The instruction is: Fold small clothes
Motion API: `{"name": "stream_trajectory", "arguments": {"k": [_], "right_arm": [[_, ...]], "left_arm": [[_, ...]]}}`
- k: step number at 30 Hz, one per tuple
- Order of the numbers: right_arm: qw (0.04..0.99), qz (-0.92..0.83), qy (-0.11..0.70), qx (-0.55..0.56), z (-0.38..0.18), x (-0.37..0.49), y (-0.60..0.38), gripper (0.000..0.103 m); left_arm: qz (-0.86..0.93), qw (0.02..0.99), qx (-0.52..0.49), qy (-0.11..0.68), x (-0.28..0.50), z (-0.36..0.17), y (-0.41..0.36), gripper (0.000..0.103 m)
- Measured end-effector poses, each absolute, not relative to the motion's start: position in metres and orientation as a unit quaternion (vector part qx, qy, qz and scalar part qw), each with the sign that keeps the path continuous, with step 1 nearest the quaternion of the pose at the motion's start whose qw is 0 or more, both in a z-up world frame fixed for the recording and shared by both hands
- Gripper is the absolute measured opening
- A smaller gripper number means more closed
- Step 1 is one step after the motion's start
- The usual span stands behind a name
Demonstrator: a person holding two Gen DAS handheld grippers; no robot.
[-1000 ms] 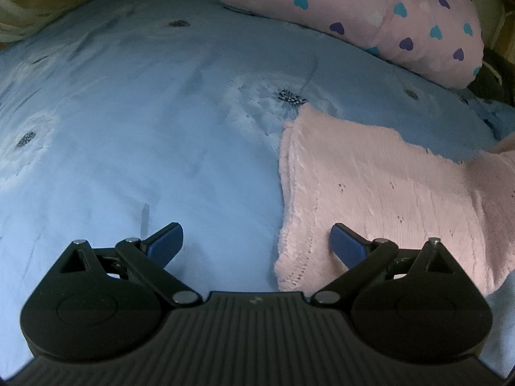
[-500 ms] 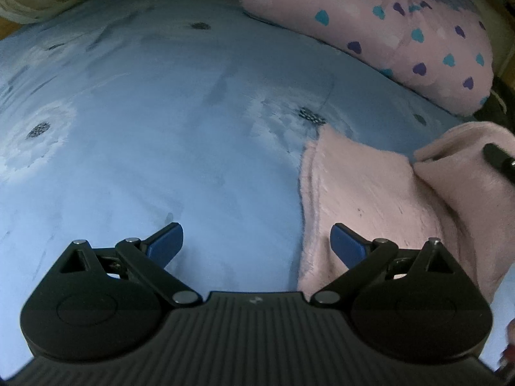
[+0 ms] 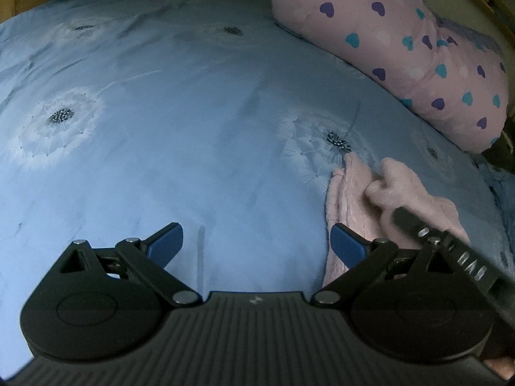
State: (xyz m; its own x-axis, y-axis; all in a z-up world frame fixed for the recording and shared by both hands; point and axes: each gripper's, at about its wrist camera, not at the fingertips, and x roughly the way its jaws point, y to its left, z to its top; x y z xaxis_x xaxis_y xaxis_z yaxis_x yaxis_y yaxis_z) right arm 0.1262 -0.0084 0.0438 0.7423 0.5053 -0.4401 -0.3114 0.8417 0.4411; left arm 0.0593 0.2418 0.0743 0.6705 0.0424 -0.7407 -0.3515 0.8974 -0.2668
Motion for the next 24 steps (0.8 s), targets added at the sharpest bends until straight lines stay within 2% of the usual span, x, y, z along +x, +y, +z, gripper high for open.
{"name": "stream_trajectory", "arguments": {"k": [1,3,5,13,24], "right_arm": [[0.913,0.227,0.293,0.170,0.040,0.126,-0.005,0.039],[0.908,0.236,0.300,0.173,0.035,0.122,-0.003,0.054],[0.908,0.252,0.287,0.170,0.037,0.113,-0.005,0.060],[0.910,0.302,0.252,0.131,0.060,0.069,-0.035,0.060],[0.945,0.173,0.254,0.109,0.061,0.081,-0.103,0.060]], "left_arm": [[0.108,0.893,-0.196,0.390,0.059,0.074,0.242,0.100],[0.105,0.895,-0.193,0.389,0.058,0.075,0.240,0.100],[0.102,0.896,-0.193,0.386,0.058,0.076,0.238,0.100],[0.045,0.902,-0.211,0.373,0.054,0.079,0.220,0.100],[-0.070,0.906,-0.207,0.362,0.051,0.075,0.168,0.100]]}}
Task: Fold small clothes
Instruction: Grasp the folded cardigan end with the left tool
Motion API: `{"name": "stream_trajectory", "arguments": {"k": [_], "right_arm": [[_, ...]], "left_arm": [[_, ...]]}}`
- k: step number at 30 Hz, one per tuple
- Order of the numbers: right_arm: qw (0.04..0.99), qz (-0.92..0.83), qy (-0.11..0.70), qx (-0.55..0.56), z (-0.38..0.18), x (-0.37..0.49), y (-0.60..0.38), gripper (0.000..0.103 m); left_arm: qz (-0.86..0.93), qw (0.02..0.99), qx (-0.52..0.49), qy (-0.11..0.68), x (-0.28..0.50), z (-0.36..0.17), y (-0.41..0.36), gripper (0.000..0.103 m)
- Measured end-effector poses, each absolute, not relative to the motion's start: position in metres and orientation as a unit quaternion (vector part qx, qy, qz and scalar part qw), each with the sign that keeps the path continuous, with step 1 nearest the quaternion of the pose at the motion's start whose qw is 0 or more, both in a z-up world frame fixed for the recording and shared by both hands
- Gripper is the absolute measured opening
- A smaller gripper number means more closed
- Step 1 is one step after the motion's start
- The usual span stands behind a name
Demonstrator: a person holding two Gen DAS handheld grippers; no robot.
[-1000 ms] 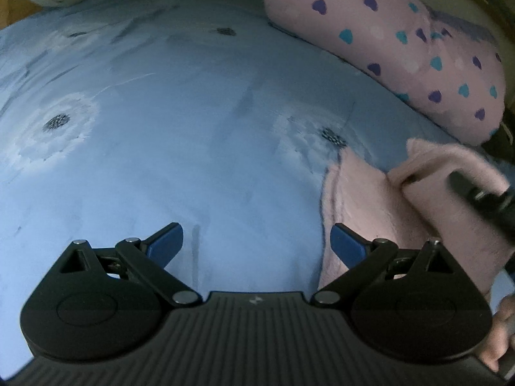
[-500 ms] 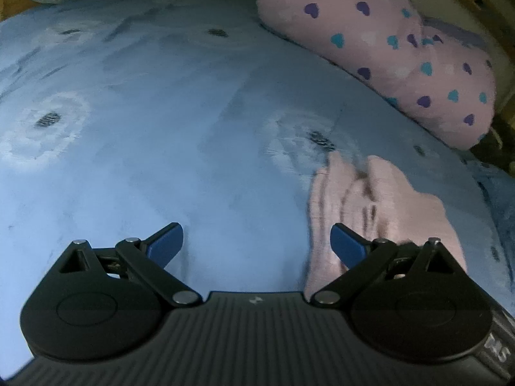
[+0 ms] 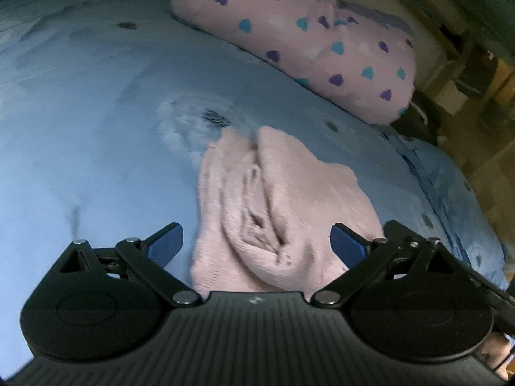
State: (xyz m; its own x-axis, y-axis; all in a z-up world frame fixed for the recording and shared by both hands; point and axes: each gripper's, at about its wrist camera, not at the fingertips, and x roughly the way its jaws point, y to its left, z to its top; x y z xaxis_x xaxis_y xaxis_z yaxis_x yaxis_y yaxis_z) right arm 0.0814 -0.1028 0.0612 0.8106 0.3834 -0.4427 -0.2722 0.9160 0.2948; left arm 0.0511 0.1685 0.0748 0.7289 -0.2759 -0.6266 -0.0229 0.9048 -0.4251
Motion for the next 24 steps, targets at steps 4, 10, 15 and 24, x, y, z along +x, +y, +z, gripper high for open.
{"name": "stream_trajectory", "arguments": {"k": [4,10,15,24], "right_arm": [[0.941,0.162,0.279,0.102,0.047,0.085,-0.108,0.059],[0.937,0.169,0.293,0.085,0.031,0.083,-0.099,0.053],[0.935,0.169,0.297,0.092,0.030,0.084,-0.100,0.054],[0.926,0.197,0.306,0.099,0.035,0.082,-0.095,0.055]], "left_arm": [[-0.080,0.907,-0.192,0.365,0.052,0.069,0.155,0.095],[-0.082,0.897,-0.186,0.392,0.057,0.055,0.147,0.065],[-0.071,0.898,-0.187,0.392,0.066,0.047,0.138,0.066],[-0.043,0.913,-0.201,0.353,0.047,0.065,0.161,0.032]]}}
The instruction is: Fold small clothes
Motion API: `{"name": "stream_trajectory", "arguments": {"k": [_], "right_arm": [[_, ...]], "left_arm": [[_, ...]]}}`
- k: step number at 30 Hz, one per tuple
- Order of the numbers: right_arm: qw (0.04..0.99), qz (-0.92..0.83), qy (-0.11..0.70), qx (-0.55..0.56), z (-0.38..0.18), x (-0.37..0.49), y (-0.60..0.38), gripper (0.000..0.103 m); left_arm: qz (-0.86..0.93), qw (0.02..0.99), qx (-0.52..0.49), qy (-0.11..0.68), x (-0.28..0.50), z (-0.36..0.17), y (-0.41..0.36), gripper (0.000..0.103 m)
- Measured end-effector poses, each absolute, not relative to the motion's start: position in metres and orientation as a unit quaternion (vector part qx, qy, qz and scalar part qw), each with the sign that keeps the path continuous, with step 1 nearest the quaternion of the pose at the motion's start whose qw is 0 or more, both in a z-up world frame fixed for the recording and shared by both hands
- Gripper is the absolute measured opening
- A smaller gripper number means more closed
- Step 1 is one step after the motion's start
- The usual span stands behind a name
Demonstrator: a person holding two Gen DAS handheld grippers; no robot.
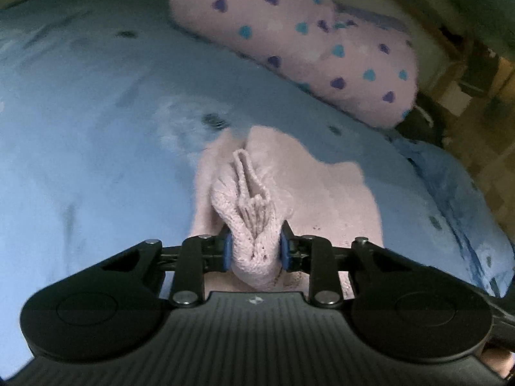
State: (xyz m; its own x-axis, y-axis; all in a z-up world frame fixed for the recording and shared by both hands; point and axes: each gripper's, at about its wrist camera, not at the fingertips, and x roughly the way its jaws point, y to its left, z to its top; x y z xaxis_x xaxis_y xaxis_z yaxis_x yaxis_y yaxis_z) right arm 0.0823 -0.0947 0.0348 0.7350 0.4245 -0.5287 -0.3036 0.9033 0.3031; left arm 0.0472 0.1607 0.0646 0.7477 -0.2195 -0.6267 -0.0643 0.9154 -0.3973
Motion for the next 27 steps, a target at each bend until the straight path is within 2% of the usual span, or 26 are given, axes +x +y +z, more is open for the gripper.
{"name": "stream_trajectory", "arguments": {"k": [7,12,16,22,27], "right_arm": [[0.924,0.205,0.320,0.041,0.046,0.085,-0.076,0.055],[0.932,0.201,0.300,0.032,0.080,0.105,-0.054,0.056],[0.919,0.212,0.330,0.029,0.091,0.140,-0.017,0.058],[0.900,0.177,0.398,0.031,0.073,0.197,0.038,0.058],[0.897,0.126,0.423,-0.019,0.046,0.224,0.061,0.058]], "left_arm": [[-0.050,0.910,-0.172,0.374,0.051,0.057,0.150,0.033],[-0.058,0.899,-0.196,0.387,0.052,0.052,0.158,0.035],[-0.063,0.892,-0.215,0.393,0.054,0.050,0.163,0.035],[-0.062,0.891,-0.215,0.395,0.056,0.049,0.161,0.035],[-0.064,0.888,-0.222,0.398,0.059,0.048,0.164,0.035]]}}
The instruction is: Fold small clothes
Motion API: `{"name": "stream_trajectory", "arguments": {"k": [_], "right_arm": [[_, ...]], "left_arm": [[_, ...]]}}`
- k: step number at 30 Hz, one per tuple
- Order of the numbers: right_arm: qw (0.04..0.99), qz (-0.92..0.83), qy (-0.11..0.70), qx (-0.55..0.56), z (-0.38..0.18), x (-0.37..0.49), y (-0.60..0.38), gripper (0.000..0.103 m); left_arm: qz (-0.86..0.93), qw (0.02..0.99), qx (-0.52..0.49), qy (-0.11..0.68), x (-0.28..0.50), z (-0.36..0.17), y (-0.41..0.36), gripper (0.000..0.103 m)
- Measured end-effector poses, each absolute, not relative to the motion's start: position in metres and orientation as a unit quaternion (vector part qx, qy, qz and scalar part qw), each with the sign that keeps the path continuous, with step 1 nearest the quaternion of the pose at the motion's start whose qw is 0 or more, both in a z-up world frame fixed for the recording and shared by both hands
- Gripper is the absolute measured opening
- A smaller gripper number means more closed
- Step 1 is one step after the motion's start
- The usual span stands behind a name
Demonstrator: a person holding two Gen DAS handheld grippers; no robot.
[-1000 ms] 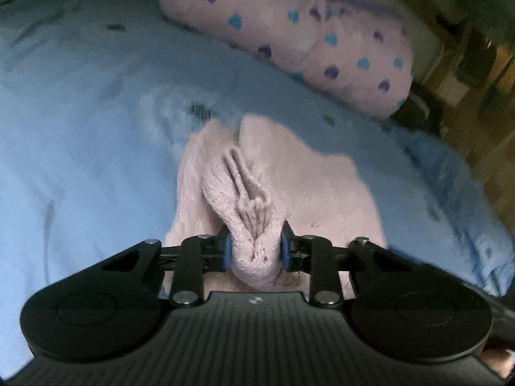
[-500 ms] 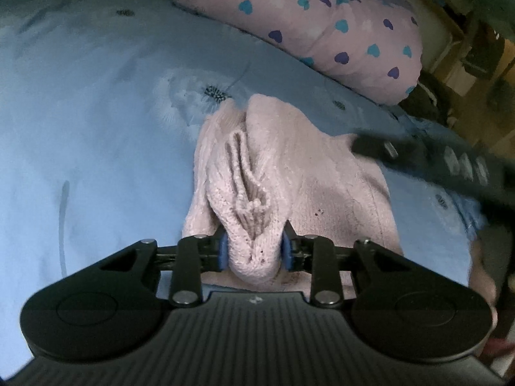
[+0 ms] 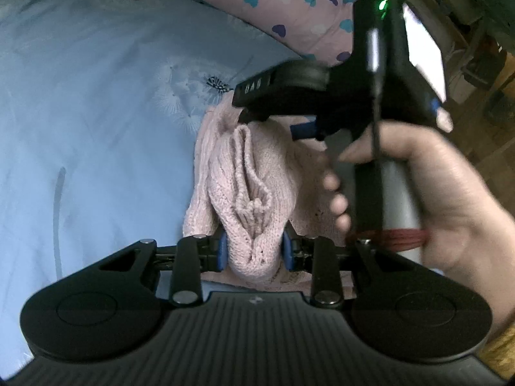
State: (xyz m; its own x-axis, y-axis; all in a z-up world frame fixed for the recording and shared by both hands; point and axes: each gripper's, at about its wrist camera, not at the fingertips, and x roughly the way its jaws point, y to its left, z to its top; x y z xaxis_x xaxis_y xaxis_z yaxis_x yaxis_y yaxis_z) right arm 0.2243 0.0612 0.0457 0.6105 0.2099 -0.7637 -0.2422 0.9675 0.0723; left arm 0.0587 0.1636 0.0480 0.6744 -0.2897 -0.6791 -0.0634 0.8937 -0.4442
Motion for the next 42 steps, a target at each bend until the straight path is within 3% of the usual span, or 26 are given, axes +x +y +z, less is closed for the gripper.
{"name": "stream_trajectory", "arguments": {"k": [5,7,9,15,20,26,30,42], "right_arm": [[0.897,0.131,0.421,-0.017,0.029,0.229,0.054,0.062],[0.903,0.138,0.407,-0.003,0.028,0.226,0.045,0.037],[0.908,0.140,0.394,0.036,0.031,0.222,0.032,0.028],[0.893,0.191,0.316,0.258,0.037,0.207,-0.034,0.027],[0.890,0.248,0.280,0.260,0.051,0.205,-0.018,0.027],[0.924,0.217,0.297,0.103,0.051,0.211,0.042,0.038],[0.936,0.233,0.241,0.103,0.056,0.195,0.033,0.062],[0.936,0.214,0.260,0.101,0.066,0.141,-0.054,0.062]], "left_arm": [[-0.062,0.889,-0.218,0.397,0.059,0.047,0.161,0.036],[-0.063,0.891,-0.215,0.394,0.057,0.047,0.160,0.036],[-0.064,0.895,-0.206,0.390,0.054,0.048,0.158,0.036],[-0.063,0.906,-0.204,0.366,0.046,0.057,0.159,0.036],[-0.025,0.907,-0.218,0.359,0.045,0.060,0.177,0.036],[-0.036,0.881,-0.274,0.383,0.050,0.051,0.198,0.036],[-0.034,0.886,-0.266,0.380,0.049,0.053,0.197,0.036],[-0.028,0.891,-0.255,0.376,0.044,0.054,0.192,0.043]]}}
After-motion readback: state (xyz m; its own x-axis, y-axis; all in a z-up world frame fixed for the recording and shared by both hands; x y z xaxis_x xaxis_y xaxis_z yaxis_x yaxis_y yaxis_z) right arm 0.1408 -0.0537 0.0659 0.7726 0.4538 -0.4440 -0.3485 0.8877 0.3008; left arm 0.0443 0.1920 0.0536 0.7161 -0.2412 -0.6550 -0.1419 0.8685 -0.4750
